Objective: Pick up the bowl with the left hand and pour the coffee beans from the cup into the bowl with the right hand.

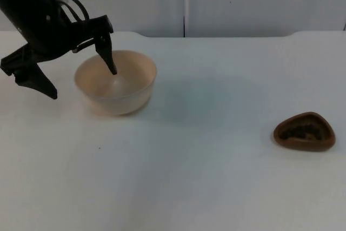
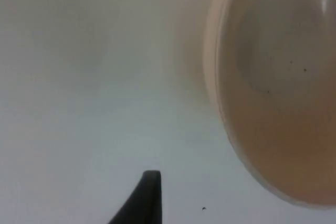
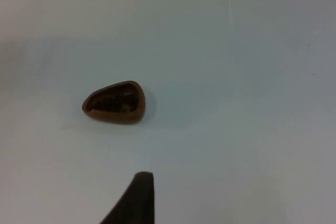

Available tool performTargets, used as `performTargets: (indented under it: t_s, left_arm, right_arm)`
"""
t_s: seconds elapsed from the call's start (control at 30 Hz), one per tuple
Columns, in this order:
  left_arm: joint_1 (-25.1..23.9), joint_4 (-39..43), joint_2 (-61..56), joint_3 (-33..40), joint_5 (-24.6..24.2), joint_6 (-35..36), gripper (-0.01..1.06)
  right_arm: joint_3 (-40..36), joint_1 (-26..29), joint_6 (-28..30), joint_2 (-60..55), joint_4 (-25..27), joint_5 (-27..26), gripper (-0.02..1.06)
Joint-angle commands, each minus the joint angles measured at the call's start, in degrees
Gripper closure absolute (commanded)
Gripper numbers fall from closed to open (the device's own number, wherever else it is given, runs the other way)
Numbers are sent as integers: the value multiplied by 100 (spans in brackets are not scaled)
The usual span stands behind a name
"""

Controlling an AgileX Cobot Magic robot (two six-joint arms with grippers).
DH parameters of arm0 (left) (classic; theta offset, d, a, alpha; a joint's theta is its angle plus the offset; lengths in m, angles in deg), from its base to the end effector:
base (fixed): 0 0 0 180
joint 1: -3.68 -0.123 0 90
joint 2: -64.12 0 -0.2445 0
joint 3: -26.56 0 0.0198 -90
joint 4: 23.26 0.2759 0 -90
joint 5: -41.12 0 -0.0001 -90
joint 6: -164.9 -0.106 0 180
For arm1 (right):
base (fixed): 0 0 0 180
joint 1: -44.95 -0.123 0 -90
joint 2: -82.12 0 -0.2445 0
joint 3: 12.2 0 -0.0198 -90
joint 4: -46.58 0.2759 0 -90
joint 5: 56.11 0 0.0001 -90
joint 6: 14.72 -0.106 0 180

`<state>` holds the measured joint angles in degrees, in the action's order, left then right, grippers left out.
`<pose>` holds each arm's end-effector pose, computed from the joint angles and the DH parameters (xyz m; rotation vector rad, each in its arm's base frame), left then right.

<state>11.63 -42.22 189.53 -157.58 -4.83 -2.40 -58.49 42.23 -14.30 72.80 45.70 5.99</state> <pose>0.4059 -0.0817 0.0961 -0.4211 2.9089 -0.4413 0.0690 0.0018 0.2854 -0.0552 2.0536 0.0065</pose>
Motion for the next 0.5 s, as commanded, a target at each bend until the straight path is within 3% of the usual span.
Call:
performTargets:
  t_s: [0.0, 0.47]
  left_arm:
    - [57, -38, 92, -40, 260, 393, 6]
    - [-145, -466, 312, -40, 766, 692, 6]
  right_arm:
    - [-4, 36, 30, 24, -28, -35, -1]
    - [-4, 36, 30, 24, -28, -35, -1]
